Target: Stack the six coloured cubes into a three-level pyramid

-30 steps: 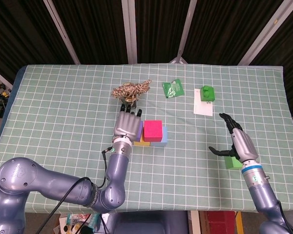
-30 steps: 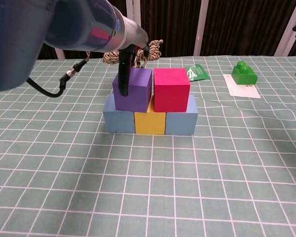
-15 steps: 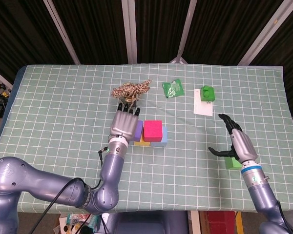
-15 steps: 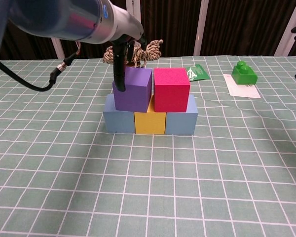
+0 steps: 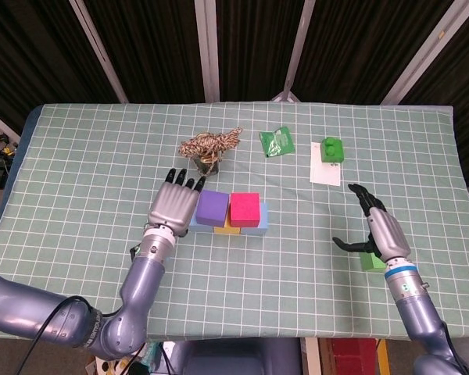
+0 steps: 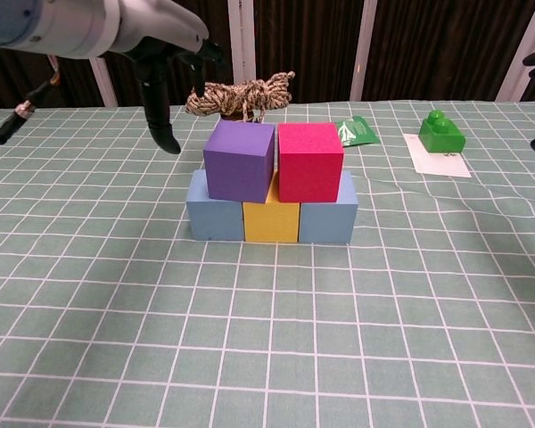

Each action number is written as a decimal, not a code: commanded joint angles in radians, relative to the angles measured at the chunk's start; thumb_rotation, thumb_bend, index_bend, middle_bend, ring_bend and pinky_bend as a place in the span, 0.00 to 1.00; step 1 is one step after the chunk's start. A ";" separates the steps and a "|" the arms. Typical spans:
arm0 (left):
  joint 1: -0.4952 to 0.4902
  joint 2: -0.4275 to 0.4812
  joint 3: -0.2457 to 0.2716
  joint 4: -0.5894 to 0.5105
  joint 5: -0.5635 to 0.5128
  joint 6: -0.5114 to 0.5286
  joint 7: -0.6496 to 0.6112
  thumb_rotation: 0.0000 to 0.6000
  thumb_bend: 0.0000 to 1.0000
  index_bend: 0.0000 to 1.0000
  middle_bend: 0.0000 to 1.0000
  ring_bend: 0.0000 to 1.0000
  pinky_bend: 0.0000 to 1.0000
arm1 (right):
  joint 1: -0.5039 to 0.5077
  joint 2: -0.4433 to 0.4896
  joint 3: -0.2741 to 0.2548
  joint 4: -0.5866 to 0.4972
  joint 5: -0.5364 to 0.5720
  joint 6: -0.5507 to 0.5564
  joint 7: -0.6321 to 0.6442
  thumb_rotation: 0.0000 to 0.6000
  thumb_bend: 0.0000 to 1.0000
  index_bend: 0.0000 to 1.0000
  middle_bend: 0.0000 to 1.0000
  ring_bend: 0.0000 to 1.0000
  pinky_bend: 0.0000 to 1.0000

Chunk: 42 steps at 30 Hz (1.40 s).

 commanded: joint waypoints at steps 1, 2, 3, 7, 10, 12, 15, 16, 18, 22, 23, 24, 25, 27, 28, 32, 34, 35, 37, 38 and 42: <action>0.028 0.029 0.030 -0.037 0.019 -0.003 -0.022 1.00 0.32 0.00 0.16 0.00 0.00 | 0.002 -0.003 -0.002 0.001 0.001 -0.001 -0.005 1.00 0.22 0.00 0.00 0.00 0.00; 0.036 0.037 0.039 -0.048 0.022 -0.003 -0.027 1.00 0.33 0.00 0.16 0.00 0.00 | 0.002 -0.004 -0.004 0.001 0.002 -0.002 -0.008 1.00 0.22 0.00 0.00 0.00 0.00; 0.044 0.045 0.047 -0.058 0.026 -0.003 -0.032 1.00 0.34 0.00 0.16 0.00 0.00 | 0.003 -0.005 -0.006 0.001 0.002 -0.004 -0.010 1.00 0.22 0.00 0.00 0.00 0.00; 0.070 0.070 0.073 -0.088 0.046 0.001 -0.057 1.00 0.35 0.00 0.16 0.00 0.00 | 0.005 -0.007 -0.008 0.002 0.004 -0.005 -0.017 1.00 0.22 0.00 0.00 0.00 0.00; 0.092 0.088 0.092 -0.100 0.063 0.002 -0.080 1.00 0.35 0.00 0.16 0.00 0.00 | 0.006 -0.009 -0.010 0.001 0.005 -0.005 -0.021 1.00 0.22 0.00 0.00 0.00 0.00; 0.101 0.095 0.100 -0.103 0.072 -0.001 -0.091 1.00 0.35 0.00 0.17 0.00 0.00 | 0.006 -0.009 -0.011 0.000 0.005 -0.005 -0.024 1.00 0.22 0.00 0.00 0.00 0.00; 0.114 0.101 0.112 -0.104 0.078 -0.008 -0.105 1.00 0.35 0.00 0.17 0.00 0.00 | 0.007 -0.010 -0.014 -0.002 0.005 -0.006 -0.029 1.00 0.22 0.00 0.00 0.00 0.00; 0.119 0.103 0.119 -0.102 0.081 -0.015 -0.111 1.00 0.35 0.00 0.17 0.00 0.00 | 0.008 -0.011 -0.015 -0.002 0.005 -0.007 -0.031 1.00 0.22 0.00 0.00 0.00 0.00; 0.124 0.102 0.130 -0.096 0.086 -0.030 -0.119 1.00 0.35 0.00 0.18 0.00 0.00 | 0.008 -0.013 -0.017 -0.002 0.005 -0.006 -0.035 1.00 0.22 0.00 0.00 0.00 0.00; 0.128 0.091 0.145 -0.079 0.096 -0.065 -0.133 1.00 0.35 0.00 0.18 0.00 0.00 | 0.009 -0.014 -0.020 -0.004 0.003 -0.005 -0.040 1.00 0.22 0.00 0.00 0.00 0.00; 0.127 0.087 0.148 -0.075 0.098 -0.074 -0.135 1.00 0.35 0.00 0.18 0.00 0.00 | 0.009 -0.015 -0.021 -0.004 0.003 -0.005 -0.041 1.00 0.22 0.00 0.00 0.00 0.00; 0.126 0.083 0.151 -0.071 0.101 -0.082 -0.136 1.00 0.35 0.00 0.18 0.00 0.00 | 0.009 -0.015 -0.022 -0.004 0.003 -0.005 -0.042 1.00 0.22 0.00 0.00 0.00 0.00; 0.125 0.081 0.152 -0.068 0.102 -0.086 -0.137 1.00 0.35 0.00 0.18 0.00 0.00 | 0.009 -0.015 -0.022 -0.004 0.003 -0.005 -0.043 1.00 0.22 0.00 0.00 0.00 0.00; 0.120 0.071 0.156 -0.061 0.109 -0.099 -0.137 1.00 0.35 0.00 0.18 0.00 0.00 | 0.009 -0.016 -0.023 -0.005 0.003 -0.005 -0.044 1.00 0.22 0.00 0.00 0.00 0.00; 0.118 0.067 0.157 -0.057 0.112 -0.103 -0.139 1.00 0.35 0.00 0.18 0.00 0.00 | 0.009 -0.016 -0.023 -0.005 0.003 -0.004 -0.044 1.00 0.22 0.00 0.00 0.00 0.00; 0.110 0.052 0.159 -0.046 0.117 -0.117 -0.143 1.00 0.35 0.00 0.18 0.00 0.00 | 0.009 -0.017 -0.023 -0.005 0.004 -0.005 -0.043 1.00 0.22 0.00 0.00 0.00 0.00; 0.106 0.044 0.161 -0.041 0.118 -0.121 -0.145 1.00 0.35 0.00 0.18 0.00 0.00 | 0.009 -0.016 -0.023 -0.006 0.003 -0.005 -0.043 1.00 0.22 0.00 0.00 0.00 0.00; 0.104 0.040 0.161 -0.038 0.119 -0.124 -0.147 1.00 0.35 0.00 0.18 0.00 0.00 | 0.009 -0.016 -0.023 -0.006 0.002 -0.005 -0.042 1.00 0.22 0.00 0.00 0.00 0.00; 0.101 0.032 0.163 -0.035 0.118 -0.127 -0.149 1.00 0.35 0.00 0.18 0.00 0.00 | 0.008 -0.016 -0.023 -0.007 0.001 -0.005 -0.041 1.00 0.22 0.00 0.00 0.00 0.00; 0.099 0.028 0.164 -0.032 0.118 -0.128 -0.149 1.00 0.35 0.00 0.18 0.00 0.00 | 0.008 -0.016 -0.023 -0.008 0.001 -0.005 -0.041 1.00 0.22 0.00 0.00 0.00 0.00; 0.088 0.009 0.166 -0.024 0.119 -0.133 -0.149 1.00 0.35 0.00 0.18 0.00 0.00 | 0.007 -0.015 -0.024 -0.011 -0.003 -0.004 -0.040 1.00 0.22 0.00 0.00 0.00 0.00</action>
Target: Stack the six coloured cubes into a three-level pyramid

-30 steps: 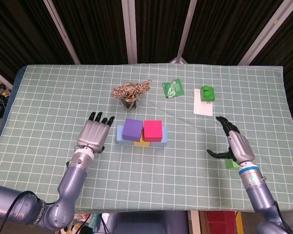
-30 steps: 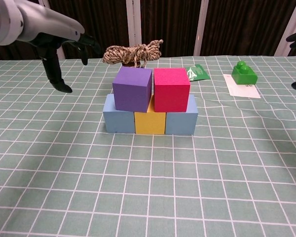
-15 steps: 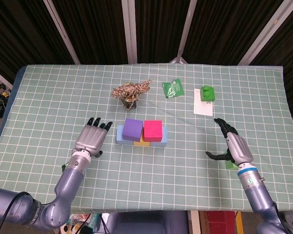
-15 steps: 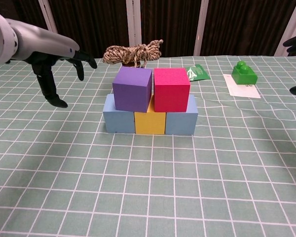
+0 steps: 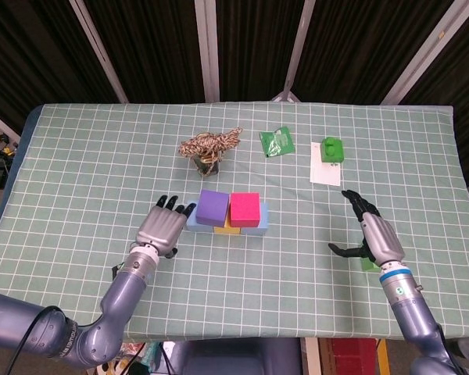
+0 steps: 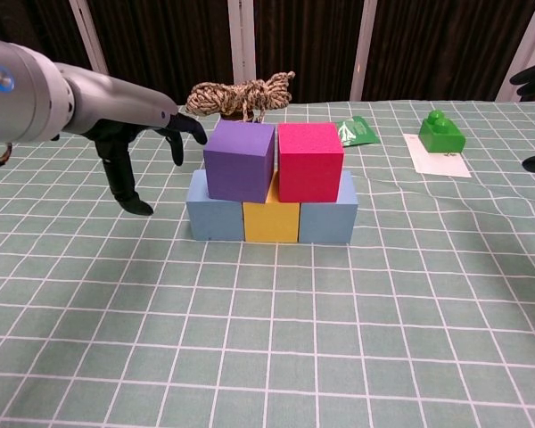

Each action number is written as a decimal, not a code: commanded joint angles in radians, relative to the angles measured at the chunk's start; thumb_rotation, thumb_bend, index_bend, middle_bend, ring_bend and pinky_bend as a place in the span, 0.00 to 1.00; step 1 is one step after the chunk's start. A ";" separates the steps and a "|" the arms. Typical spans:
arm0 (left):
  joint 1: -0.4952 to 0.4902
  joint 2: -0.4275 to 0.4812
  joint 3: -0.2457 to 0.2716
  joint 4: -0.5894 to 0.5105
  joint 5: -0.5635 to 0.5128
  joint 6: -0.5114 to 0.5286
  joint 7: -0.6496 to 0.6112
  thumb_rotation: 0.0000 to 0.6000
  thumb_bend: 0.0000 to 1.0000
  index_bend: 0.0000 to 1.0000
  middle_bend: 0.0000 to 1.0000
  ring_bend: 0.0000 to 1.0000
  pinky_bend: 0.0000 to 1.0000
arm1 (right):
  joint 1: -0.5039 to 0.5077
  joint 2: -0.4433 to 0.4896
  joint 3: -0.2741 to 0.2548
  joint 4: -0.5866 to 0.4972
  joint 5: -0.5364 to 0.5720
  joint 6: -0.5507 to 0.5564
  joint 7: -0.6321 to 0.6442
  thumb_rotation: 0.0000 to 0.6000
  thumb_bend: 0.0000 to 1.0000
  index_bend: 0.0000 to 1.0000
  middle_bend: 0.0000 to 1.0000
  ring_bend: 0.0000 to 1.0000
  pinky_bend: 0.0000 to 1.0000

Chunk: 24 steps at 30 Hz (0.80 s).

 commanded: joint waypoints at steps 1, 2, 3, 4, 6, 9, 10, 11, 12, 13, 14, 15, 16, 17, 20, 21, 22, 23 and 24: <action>-0.008 -0.012 0.001 0.006 0.001 -0.002 -0.001 1.00 0.35 0.00 0.18 0.00 0.00 | -0.001 0.001 -0.001 -0.002 -0.003 0.001 0.000 1.00 0.22 0.00 0.00 0.00 0.00; -0.011 -0.016 0.001 0.008 0.002 -0.002 0.000 1.00 0.35 0.00 0.18 0.00 0.00 | -0.001 0.001 -0.001 -0.003 -0.004 0.002 0.000 1.00 0.22 0.00 0.00 0.00 0.00; -0.013 -0.020 0.001 0.010 0.001 -0.001 0.001 1.00 0.35 0.00 0.18 0.00 0.00 | -0.002 0.001 -0.001 -0.004 -0.005 0.002 0.000 1.00 0.22 0.00 0.00 0.00 0.00; -0.016 -0.024 0.002 0.012 0.001 -0.001 0.002 1.00 0.35 0.00 0.18 0.00 0.00 | -0.002 0.001 -0.002 -0.004 -0.005 0.002 0.000 1.00 0.22 0.00 0.00 0.00 0.00; -0.020 -0.029 0.001 0.015 0.000 -0.001 0.002 1.00 0.35 0.00 0.18 0.00 0.00 | -0.002 0.001 -0.002 -0.005 -0.006 0.002 0.001 1.00 0.22 0.00 0.00 0.00 0.00; -0.028 -0.041 0.001 0.022 -0.003 -0.001 0.003 1.00 0.35 0.00 0.18 0.00 0.00 | -0.003 0.002 -0.002 -0.008 -0.009 0.003 0.002 1.00 0.22 0.00 0.00 0.00 0.00; -0.030 -0.044 0.001 0.024 -0.004 0.000 0.003 1.00 0.35 0.00 0.18 0.00 0.00 | -0.003 0.002 -0.002 -0.008 -0.010 0.003 0.003 1.00 0.22 0.00 0.00 0.00 0.00; -0.032 -0.047 0.001 0.025 -0.005 0.000 0.004 1.00 0.35 0.00 0.18 0.00 0.00 | -0.004 0.003 -0.002 -0.009 -0.011 0.003 0.003 1.00 0.22 0.00 0.00 0.00 0.00; -0.034 -0.050 0.001 0.026 -0.005 0.001 0.004 1.00 0.35 0.00 0.18 0.00 0.00 | -0.004 0.003 -0.002 -0.009 -0.011 0.003 0.004 1.00 0.22 0.00 0.00 0.00 0.00; -0.036 -0.052 0.001 0.026 -0.006 0.003 0.005 1.00 0.35 0.00 0.18 0.00 0.00 | -0.004 0.004 -0.002 -0.009 -0.011 0.003 0.006 1.00 0.22 0.00 0.00 0.00 0.00; -0.038 -0.053 0.002 0.026 -0.007 0.005 0.006 1.00 0.35 0.00 0.18 0.00 0.00 | -0.005 0.004 -0.001 -0.009 -0.012 0.003 0.007 1.00 0.22 0.00 0.00 0.00 0.00; -0.039 -0.053 0.002 0.026 -0.007 0.007 0.007 1.00 0.35 0.00 0.18 0.00 0.00 | -0.005 0.005 -0.001 -0.009 -0.013 0.003 0.008 1.00 0.22 0.00 0.00 0.00 0.00; -0.041 -0.054 0.002 0.025 -0.008 0.009 0.008 1.00 0.35 0.00 0.18 0.00 0.00 | -0.006 0.005 -0.001 -0.009 -0.014 0.004 0.009 1.00 0.22 0.00 0.00 0.00 0.00; -0.041 -0.053 0.003 0.025 -0.009 0.010 0.008 1.00 0.35 0.00 0.18 0.00 0.00 | -0.006 0.005 -0.001 -0.010 -0.014 0.004 0.010 1.00 0.22 0.00 0.00 0.00 0.00; -0.042 -0.049 0.006 0.019 -0.014 0.018 0.010 1.00 0.35 0.00 0.18 0.00 0.00 | -0.007 0.007 0.000 -0.010 -0.016 0.003 0.013 1.00 0.22 0.00 0.00 0.00 0.00; -0.041 -0.046 0.007 0.015 -0.016 0.020 0.010 1.00 0.35 0.00 0.18 0.00 0.00 | -0.007 0.008 -0.001 -0.010 -0.017 0.002 0.013 1.00 0.22 0.00 0.00 0.00 0.00; -0.040 -0.043 0.008 0.011 -0.017 0.023 0.009 1.00 0.35 0.00 0.18 0.00 0.00 | -0.007 0.008 -0.001 -0.010 -0.018 0.002 0.014 1.00 0.22 0.00 0.00 0.00 0.00; -0.039 -0.038 0.008 0.007 -0.017 0.027 0.007 1.00 0.35 0.00 0.19 0.00 0.00 | -0.007 0.008 -0.001 -0.011 -0.019 0.001 0.015 1.00 0.22 0.00 0.00 0.00 0.00; -0.037 -0.033 0.009 0.001 -0.016 0.030 0.005 1.00 0.35 0.00 0.19 0.00 0.00 | -0.008 0.009 -0.001 -0.011 -0.019 0.001 0.015 1.00 0.22 0.00 0.00 0.00 0.00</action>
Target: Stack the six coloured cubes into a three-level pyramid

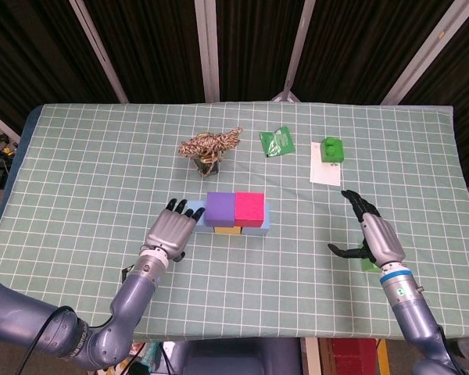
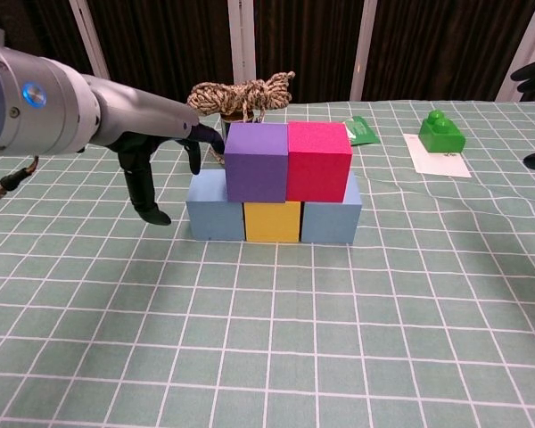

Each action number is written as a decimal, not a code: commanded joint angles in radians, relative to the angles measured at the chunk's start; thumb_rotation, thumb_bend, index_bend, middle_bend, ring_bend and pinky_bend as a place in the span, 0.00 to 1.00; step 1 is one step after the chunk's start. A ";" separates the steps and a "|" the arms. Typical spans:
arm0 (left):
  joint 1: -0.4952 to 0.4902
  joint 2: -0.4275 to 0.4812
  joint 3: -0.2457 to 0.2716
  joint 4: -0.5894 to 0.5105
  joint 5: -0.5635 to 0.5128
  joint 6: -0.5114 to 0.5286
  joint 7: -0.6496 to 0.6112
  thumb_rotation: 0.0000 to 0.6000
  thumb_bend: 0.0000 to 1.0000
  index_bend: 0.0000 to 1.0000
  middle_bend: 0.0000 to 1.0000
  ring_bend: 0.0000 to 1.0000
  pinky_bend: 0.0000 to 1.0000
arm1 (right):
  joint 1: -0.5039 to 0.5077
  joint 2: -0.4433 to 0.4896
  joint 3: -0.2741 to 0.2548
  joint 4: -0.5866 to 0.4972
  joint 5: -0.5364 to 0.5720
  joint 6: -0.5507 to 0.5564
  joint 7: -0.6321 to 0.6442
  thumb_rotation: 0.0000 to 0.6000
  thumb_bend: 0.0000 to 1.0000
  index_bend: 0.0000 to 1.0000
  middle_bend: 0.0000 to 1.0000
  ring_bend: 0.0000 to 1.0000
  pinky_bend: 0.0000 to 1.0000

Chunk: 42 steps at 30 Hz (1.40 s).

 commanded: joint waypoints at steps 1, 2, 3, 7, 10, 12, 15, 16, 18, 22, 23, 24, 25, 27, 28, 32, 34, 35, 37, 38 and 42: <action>0.005 0.014 0.001 -0.015 0.003 0.010 -0.007 1.00 0.35 0.00 0.19 0.00 0.00 | -0.001 0.001 0.000 0.000 -0.001 -0.001 0.001 1.00 0.22 0.00 0.00 0.00 0.00; 0.008 0.021 0.000 -0.022 0.007 0.014 -0.011 1.00 0.35 0.00 0.19 0.00 0.00 | -0.001 0.001 -0.001 0.000 -0.002 -0.001 0.002 1.00 0.22 0.00 0.00 0.00 0.00; 0.011 0.029 -0.001 -0.030 0.012 0.019 -0.016 1.00 0.35 0.00 0.19 0.00 0.00 | -0.001 0.001 -0.001 0.001 -0.003 0.000 0.002 1.00 0.22 0.00 0.00 0.00 0.00; 0.029 0.065 -0.007 -0.067 0.042 0.044 -0.043 1.00 0.35 0.00 0.18 0.00 0.00 | -0.001 0.001 -0.001 0.003 -0.002 0.000 0.002 1.00 0.22 0.00 0.00 0.00 0.00; 0.050 0.092 -0.012 -0.097 0.078 0.064 -0.077 1.00 0.35 0.00 0.17 0.00 0.00 | -0.001 0.000 0.000 0.004 -0.001 0.000 0.002 1.00 0.22 0.00 0.00 0.00 0.00; 0.069 0.108 -0.013 -0.115 0.112 0.078 -0.106 1.00 0.35 0.00 0.16 0.00 0.00 | -0.001 0.000 -0.002 0.006 -0.001 -0.002 0.000 1.00 0.22 0.00 0.00 0.00 0.00; 0.107 0.130 0.005 -0.134 0.191 0.108 -0.149 1.00 0.33 0.00 0.13 0.00 0.00 | 0.001 -0.001 -0.006 0.008 -0.002 -0.004 -0.006 1.00 0.22 0.00 0.00 0.00 0.00; 0.116 0.134 0.011 -0.137 0.210 0.115 -0.159 1.00 0.32 0.00 0.13 0.00 0.00 | 0.001 -0.001 -0.007 0.009 -0.001 -0.005 -0.008 1.00 0.22 0.00 0.00 0.00 0.00; 0.150 0.144 0.034 -0.149 0.277 0.135 -0.196 1.00 0.26 0.00 0.12 0.00 0.00 | 0.003 -0.002 -0.008 0.014 0.001 -0.004 -0.014 1.00 0.22 0.00 0.00 0.00 0.00; 0.213 0.157 0.083 -0.160 0.402 0.180 -0.253 1.00 0.17 0.00 0.11 0.00 0.00 | 0.007 -0.003 -0.011 0.027 0.009 -0.006 -0.028 1.00 0.22 0.00 0.00 0.00 0.00; 0.232 0.157 0.101 -0.159 0.443 0.195 -0.266 1.00 0.16 0.00 0.10 0.00 0.00 | 0.009 -0.003 -0.012 0.031 0.012 -0.008 -0.033 1.00 0.22 0.00 0.00 0.00 0.00; 0.251 0.157 0.120 -0.158 0.483 0.210 -0.278 1.00 0.15 0.00 0.10 0.00 0.00 | 0.011 -0.002 -0.013 0.035 0.015 -0.011 -0.038 1.00 0.22 0.00 0.00 0.00 0.00; 0.273 0.157 0.139 -0.156 0.524 0.229 -0.295 1.00 0.15 0.00 0.10 0.00 0.00 | 0.013 -0.001 -0.014 0.037 0.018 -0.014 -0.043 1.00 0.22 0.00 0.00 0.00 0.00; 0.318 0.156 0.178 -0.151 0.604 0.263 -0.327 1.00 0.15 0.00 0.10 0.00 0.00 | 0.018 0.000 -0.018 0.042 0.020 -0.019 -0.056 1.00 0.22 0.00 0.00 0.00 0.00; 0.339 0.156 0.195 -0.149 0.639 0.279 -0.344 1.00 0.15 0.00 0.10 0.00 0.00 | 0.020 0.000 -0.021 0.043 0.018 -0.020 -0.064 1.00 0.22 0.00 0.00 0.00 0.00; 0.428 0.165 0.253 -0.140 0.765 0.343 -0.417 1.00 0.15 0.00 0.10 0.00 0.00 | 0.029 0.000 -0.045 0.045 0.005 -0.027 -0.121 1.00 0.22 0.00 0.00 0.00 0.00; 0.468 0.174 0.284 -0.127 0.830 0.374 -0.439 1.00 0.15 0.00 0.09 0.00 0.00 | 0.033 0.005 -0.058 0.045 -0.001 -0.029 -0.152 1.00 0.22 0.00 0.00 0.00 0.00; 0.477 0.176 0.292 -0.122 0.847 0.382 -0.443 1.00 0.15 0.00 0.09 0.00 0.00 | 0.034 0.006 -0.060 0.044 -0.002 -0.030 -0.159 1.00 0.22 0.00 0.00 0.00 0.00; 0.514 0.183 0.322 -0.105 0.909 0.409 -0.457 1.00 0.15 0.00 0.08 0.00 0.00 | 0.037 0.012 -0.072 0.042 -0.010 -0.030 -0.186 1.00 0.22 0.00 0.00 0.00 0.00; 0.532 0.185 0.336 -0.097 0.938 0.423 -0.465 1.00 0.15 0.00 0.08 0.00 0.00 | 0.038 0.015 -0.076 0.040 -0.014 -0.031 -0.196 1.00 0.21 0.00 0.00 0.00 0.00; 0.589 0.190 0.377 -0.068 1.017 0.451 -0.489 1.00 0.15 0.00 0.06 0.00 0.00 | 0.042 0.032 -0.103 0.033 -0.020 -0.043 -0.244 1.00 0.20 0.00 0.00 0.00 0.00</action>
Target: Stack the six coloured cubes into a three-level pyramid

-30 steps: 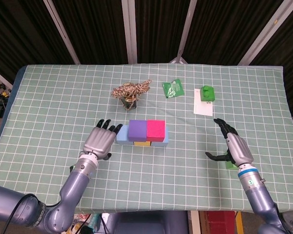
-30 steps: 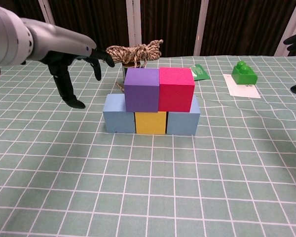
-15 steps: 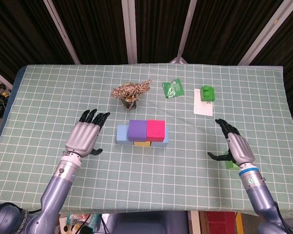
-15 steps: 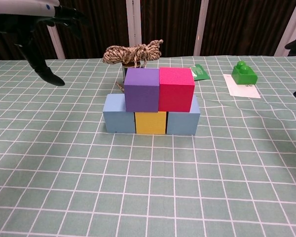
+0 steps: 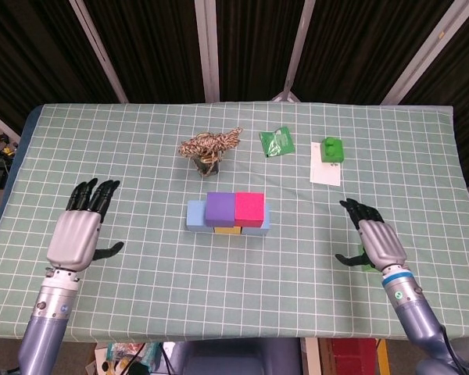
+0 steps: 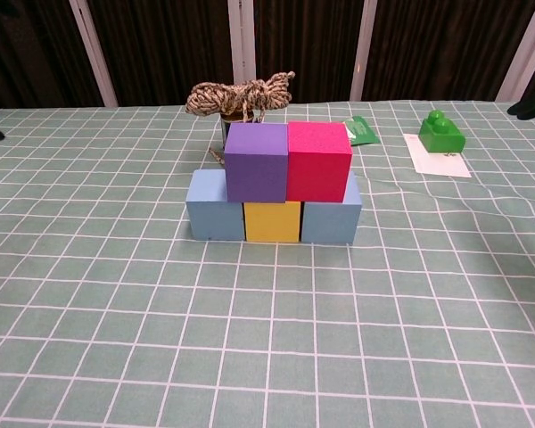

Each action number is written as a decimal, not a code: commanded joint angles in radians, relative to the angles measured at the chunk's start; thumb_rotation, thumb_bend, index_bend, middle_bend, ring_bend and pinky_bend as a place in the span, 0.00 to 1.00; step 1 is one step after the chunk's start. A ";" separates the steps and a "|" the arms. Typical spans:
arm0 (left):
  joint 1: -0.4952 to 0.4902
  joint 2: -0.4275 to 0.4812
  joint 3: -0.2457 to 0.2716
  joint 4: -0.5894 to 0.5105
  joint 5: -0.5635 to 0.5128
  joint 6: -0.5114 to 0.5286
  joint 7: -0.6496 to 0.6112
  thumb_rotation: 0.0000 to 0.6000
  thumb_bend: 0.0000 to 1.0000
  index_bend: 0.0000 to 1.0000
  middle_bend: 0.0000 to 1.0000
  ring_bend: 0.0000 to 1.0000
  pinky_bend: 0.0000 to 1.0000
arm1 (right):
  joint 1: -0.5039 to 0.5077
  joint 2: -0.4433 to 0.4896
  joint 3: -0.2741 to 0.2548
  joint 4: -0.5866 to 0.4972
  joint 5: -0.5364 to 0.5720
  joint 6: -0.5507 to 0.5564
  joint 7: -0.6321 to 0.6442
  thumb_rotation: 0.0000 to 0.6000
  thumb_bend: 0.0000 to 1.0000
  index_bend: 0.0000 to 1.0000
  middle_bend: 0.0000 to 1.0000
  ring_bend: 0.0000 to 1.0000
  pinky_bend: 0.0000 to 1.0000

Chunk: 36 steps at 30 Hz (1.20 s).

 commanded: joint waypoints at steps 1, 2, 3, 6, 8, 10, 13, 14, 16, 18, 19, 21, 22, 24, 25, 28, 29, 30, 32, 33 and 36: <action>0.069 0.010 0.056 0.041 0.082 0.041 -0.036 1.00 0.15 0.00 0.06 0.00 0.00 | 0.005 0.018 -0.030 -0.009 -0.006 -0.015 -0.046 1.00 0.19 0.00 0.00 0.00 0.00; 0.082 0.009 0.063 0.050 0.098 0.043 -0.042 1.00 0.15 0.00 0.06 0.00 0.00 | 0.006 0.024 -0.041 -0.013 -0.005 -0.019 -0.063 1.00 0.18 0.00 0.00 0.00 0.00; 0.095 0.008 0.069 0.058 0.111 0.044 -0.051 1.00 0.15 0.00 0.06 0.00 0.00 | 0.006 0.030 -0.052 -0.017 -0.003 -0.023 -0.079 1.00 0.17 0.00 0.00 0.00 0.00; 0.127 0.006 0.079 0.078 0.135 0.040 -0.083 1.00 0.15 0.00 0.06 0.00 0.00 | 0.000 0.043 -0.077 -0.028 0.005 -0.021 -0.115 1.00 0.17 0.00 0.00 0.00 0.00; 0.142 0.009 0.080 0.092 0.148 0.032 -0.098 1.00 0.15 0.00 0.06 0.00 0.00 | -0.006 0.042 -0.085 -0.025 -0.001 -0.010 -0.125 1.00 0.17 0.00 0.00 0.00 0.00; 0.152 0.015 0.080 0.103 0.162 0.022 -0.105 1.00 0.15 0.00 0.06 0.00 0.00 | -0.013 0.028 -0.092 0.004 -0.027 0.011 -0.137 1.00 0.16 0.00 0.00 0.00 0.00; 0.164 0.022 0.080 0.112 0.189 0.015 -0.111 1.00 0.15 0.00 0.06 0.00 0.00 | -0.018 0.007 -0.100 0.050 -0.049 0.023 -0.149 1.00 0.16 0.00 0.00 0.00 0.00; 0.169 0.024 0.080 0.116 0.198 0.012 -0.112 1.00 0.15 0.00 0.06 0.00 0.00 | -0.020 0.000 -0.102 0.064 -0.053 0.023 -0.149 1.00 0.17 0.00 0.01 0.00 0.00; 0.179 0.029 0.077 0.117 0.211 0.005 -0.116 1.00 0.15 0.00 0.06 0.00 0.00 | -0.022 -0.009 -0.104 0.087 -0.060 0.025 -0.148 1.00 0.17 0.00 0.06 0.00 0.00; 0.186 0.033 0.072 0.114 0.222 -0.002 -0.121 1.00 0.15 0.00 0.06 0.00 0.00 | -0.025 -0.018 -0.105 0.108 -0.071 0.030 -0.145 1.00 0.17 0.00 0.11 0.01 0.00; 0.188 0.035 0.070 0.113 0.225 -0.004 -0.122 1.00 0.15 0.00 0.06 0.00 0.00 | -0.026 -0.020 -0.105 0.114 -0.073 0.030 -0.144 1.00 0.16 0.00 0.13 0.01 0.00; 0.195 0.040 0.064 0.110 0.237 -0.010 -0.123 1.00 0.15 0.00 0.06 0.00 0.00 | -0.028 -0.031 -0.106 0.140 -0.082 0.030 -0.137 1.00 0.16 0.00 0.16 0.02 0.00; 0.199 0.042 0.061 0.108 0.243 -0.012 -0.123 1.00 0.15 0.00 0.06 0.00 0.00 | -0.029 -0.035 -0.108 0.152 -0.085 0.027 -0.134 1.00 0.16 0.00 0.17 0.02 0.00; 0.207 0.045 0.057 0.105 0.255 -0.017 -0.124 1.00 0.15 0.00 0.06 0.00 0.00 | -0.029 -0.040 -0.115 0.176 -0.086 0.015 -0.135 1.00 0.17 0.00 0.18 0.03 0.00; 0.212 0.048 0.055 0.103 0.261 -0.019 -0.125 1.00 0.15 0.00 0.06 0.00 0.00 | -0.029 -0.042 -0.119 0.184 -0.084 0.008 -0.135 1.00 0.17 0.00 0.18 0.03 0.00; 0.223 0.054 0.049 0.098 0.274 -0.022 -0.129 1.00 0.15 0.00 0.06 0.00 0.00 | -0.027 -0.039 -0.130 0.193 -0.077 -0.016 -0.142 1.00 0.17 0.00 0.19 0.03 0.00; 0.227 0.056 0.046 0.096 0.279 -0.024 -0.131 1.00 0.15 0.00 0.06 0.00 0.00 | -0.026 -0.038 -0.134 0.193 -0.076 -0.022 -0.146 1.00 0.17 0.00 0.19 0.03 0.00; 0.231 0.058 0.044 0.095 0.283 -0.026 -0.132 1.00 0.15 0.00 0.06 0.00 0.00 | -0.025 -0.036 -0.137 0.192 -0.077 -0.025 -0.153 1.00 0.16 0.00 0.20 0.03 0.00; 0.236 0.062 0.040 0.093 0.287 -0.031 -0.133 1.00 0.15 0.00 0.06 0.00 0.00 | -0.025 -0.035 -0.142 0.191 -0.079 -0.027 -0.164 1.00 0.16 0.00 0.20 0.04 0.00; 0.239 0.064 0.038 0.092 0.289 -0.035 -0.134 1.00 0.15 0.00 0.06 0.00 0.00 | -0.025 -0.035 -0.144 0.193 -0.080 -0.027 -0.170 1.00 0.16 0.00 0.21 0.04 0.00; 0.246 0.067 0.032 0.093 0.293 -0.049 -0.136 1.00 0.15 0.00 0.06 0.00 0.00 | -0.026 -0.038 -0.149 0.201 -0.076 -0.028 -0.181 1.00 0.17 0.00 0.23 0.07 0.00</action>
